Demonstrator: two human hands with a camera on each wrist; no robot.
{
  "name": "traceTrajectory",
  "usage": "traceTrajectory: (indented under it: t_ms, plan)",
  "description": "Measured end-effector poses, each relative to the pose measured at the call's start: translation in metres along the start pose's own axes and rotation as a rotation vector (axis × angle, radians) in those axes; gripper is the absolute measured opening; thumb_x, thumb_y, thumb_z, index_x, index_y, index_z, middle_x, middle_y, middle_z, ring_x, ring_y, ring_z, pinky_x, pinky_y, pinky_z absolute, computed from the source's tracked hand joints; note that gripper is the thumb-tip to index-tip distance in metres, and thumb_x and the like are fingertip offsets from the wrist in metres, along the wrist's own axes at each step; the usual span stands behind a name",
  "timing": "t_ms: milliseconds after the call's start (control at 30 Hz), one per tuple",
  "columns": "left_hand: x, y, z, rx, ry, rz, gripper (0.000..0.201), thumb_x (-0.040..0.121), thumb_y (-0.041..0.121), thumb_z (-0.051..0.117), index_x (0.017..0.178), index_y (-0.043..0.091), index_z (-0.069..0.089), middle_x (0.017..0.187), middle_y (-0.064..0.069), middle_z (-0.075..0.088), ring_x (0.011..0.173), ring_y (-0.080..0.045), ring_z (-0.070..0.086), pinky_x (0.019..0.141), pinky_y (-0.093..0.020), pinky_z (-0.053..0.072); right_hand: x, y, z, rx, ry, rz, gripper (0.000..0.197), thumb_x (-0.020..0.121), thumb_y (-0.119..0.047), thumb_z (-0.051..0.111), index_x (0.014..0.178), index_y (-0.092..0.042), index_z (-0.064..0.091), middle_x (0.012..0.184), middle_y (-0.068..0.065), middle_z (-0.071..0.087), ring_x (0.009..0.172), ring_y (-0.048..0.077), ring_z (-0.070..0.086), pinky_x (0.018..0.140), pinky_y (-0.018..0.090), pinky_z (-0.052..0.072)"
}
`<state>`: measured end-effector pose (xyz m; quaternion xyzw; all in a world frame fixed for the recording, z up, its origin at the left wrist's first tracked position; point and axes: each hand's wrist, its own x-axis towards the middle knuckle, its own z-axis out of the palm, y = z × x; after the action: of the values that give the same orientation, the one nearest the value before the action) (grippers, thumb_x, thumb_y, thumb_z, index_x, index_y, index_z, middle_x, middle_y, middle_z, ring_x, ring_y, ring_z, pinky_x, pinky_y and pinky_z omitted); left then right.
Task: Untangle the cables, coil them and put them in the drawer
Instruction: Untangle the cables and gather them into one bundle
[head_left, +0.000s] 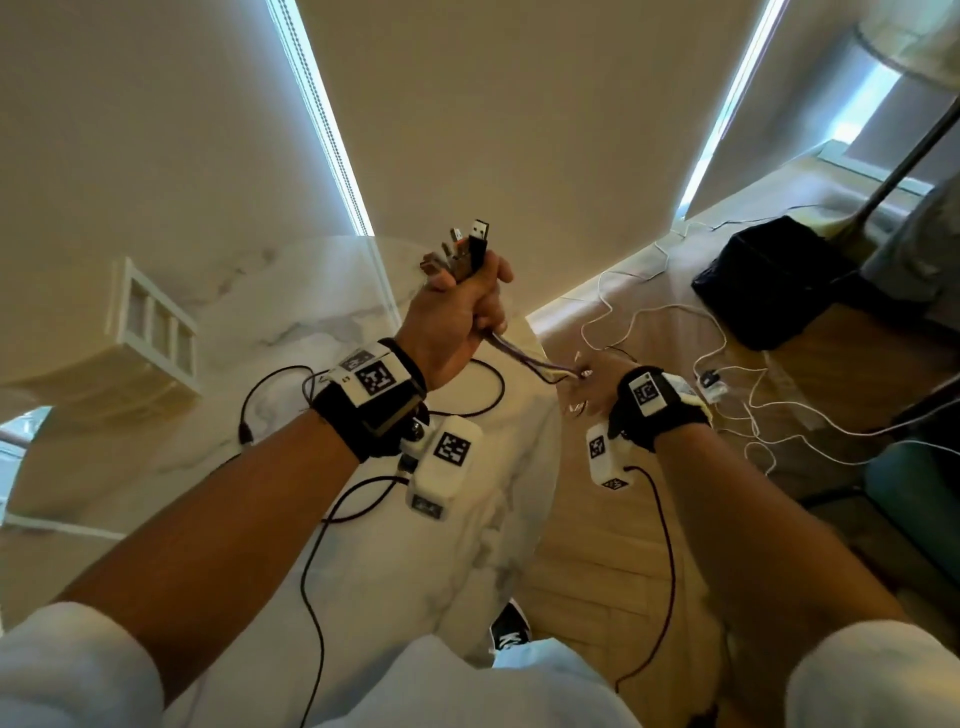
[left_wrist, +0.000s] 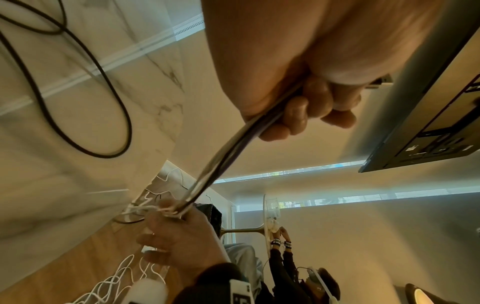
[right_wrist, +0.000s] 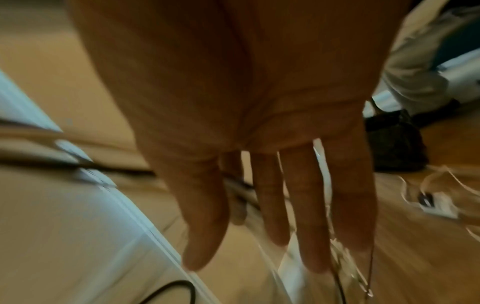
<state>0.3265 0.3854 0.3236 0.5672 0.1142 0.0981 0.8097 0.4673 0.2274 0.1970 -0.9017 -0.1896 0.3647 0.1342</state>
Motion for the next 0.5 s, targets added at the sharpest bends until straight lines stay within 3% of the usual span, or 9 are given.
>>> traceTrajectory:
  t_ms: [33,100,200,267,300,333,400,500]
  plan:
    - [-0.004,0.001,-0.006,-0.001,0.004,-0.022,0.027,0.101,0.022,0.039,0.082,0.011,0.054,0.049,0.008,0.031,0.049,-0.009,0.028,0.055,-0.026,0.035,0.0,-0.004,-0.001,-0.104,-0.005,-0.016,0.036,0.079,-0.028,0.072,0.111,-0.018,0.063,0.107,0.007,0.064,0.093,0.026,0.062,0.08,0.036,0.052]
    - [-0.012,0.003,-0.02,-0.014,0.009,-0.063,0.026,0.101,0.023,0.041,0.082,0.011,0.054,0.048,0.008,0.03,0.048,-0.009,0.026,0.053,-0.024,0.034,-0.008,-0.036,-0.006,-0.187,0.12,-0.077,0.043,0.083,-0.017,0.064,0.125,-0.013,0.055,0.124,0.011,0.059,0.111,0.032,0.057,0.095,0.04,0.048]
    - [-0.026,0.006,-0.044,-0.043,0.06,-0.105,0.026,0.1,0.024,0.041,0.083,0.011,0.055,0.046,0.008,0.027,0.046,-0.009,0.025,0.049,-0.023,0.033,-0.035,-0.106,-0.019,0.211,0.316,-0.365,0.035,0.093,-0.013,0.045,0.127,-0.018,0.054,0.129,0.01,0.056,0.119,0.027,0.053,0.1,0.034,0.042]
    - [-0.036,0.006,-0.064,-0.068,0.115,-0.124,0.024,0.1,0.022,0.041,0.085,0.011,0.056,0.045,0.007,0.025,0.044,-0.009,0.024,0.049,-0.023,0.031,-0.065,-0.16,-0.024,0.617,0.153,-0.557,0.028,0.099,-0.025,0.04,0.12,-0.019,0.058,0.113,0.007,0.062,0.106,0.02,0.058,0.093,0.033,0.045]
    - [-0.041,0.006,-0.073,-0.076,0.14,-0.135,0.024,0.1,0.019,0.04,0.085,0.011,0.057,0.045,0.007,0.025,0.044,-0.009,0.024,0.05,-0.024,0.031,-0.082,-0.184,-0.024,0.697,0.049,-0.614,0.03,0.1,-0.035,0.039,0.118,-0.019,0.058,0.106,0.004,0.062,0.1,0.018,0.06,0.089,0.032,0.048]
    - [-0.048,0.006,-0.085,-0.079,0.167,-0.142,0.026,0.1,0.016,0.038,0.084,0.012,0.057,0.047,0.006,0.024,0.044,-0.01,0.024,0.05,-0.025,0.032,-0.096,-0.206,-0.02,0.647,-0.011,-0.68,0.035,0.099,-0.043,0.039,0.115,-0.02,0.059,0.104,0.001,0.062,0.097,0.016,0.06,0.086,0.03,0.049]
    - [-0.063,0.006,-0.106,-0.08,0.229,-0.137,0.03,0.099,0.014,0.036,0.075,0.014,0.054,0.051,0.003,0.023,0.047,-0.012,0.026,0.051,-0.027,0.034,-0.113,-0.244,-0.004,0.312,-0.019,-0.788,0.036,0.096,-0.051,0.041,0.106,-0.023,0.061,0.103,-0.003,0.062,0.095,0.012,0.059,0.082,0.027,0.047]
    - [-0.086,0.009,-0.135,-0.058,0.354,-0.143,0.031,0.1,0.016,0.03,0.073,0.011,0.043,0.05,0.0,0.028,0.048,-0.014,0.03,0.049,-0.029,0.038,-0.115,-0.284,0.032,-0.013,-0.016,-0.859,0.034,0.096,-0.046,0.044,0.089,-0.019,0.063,0.09,0.0,0.064,0.08,0.012,0.058,0.07,0.026,0.042]
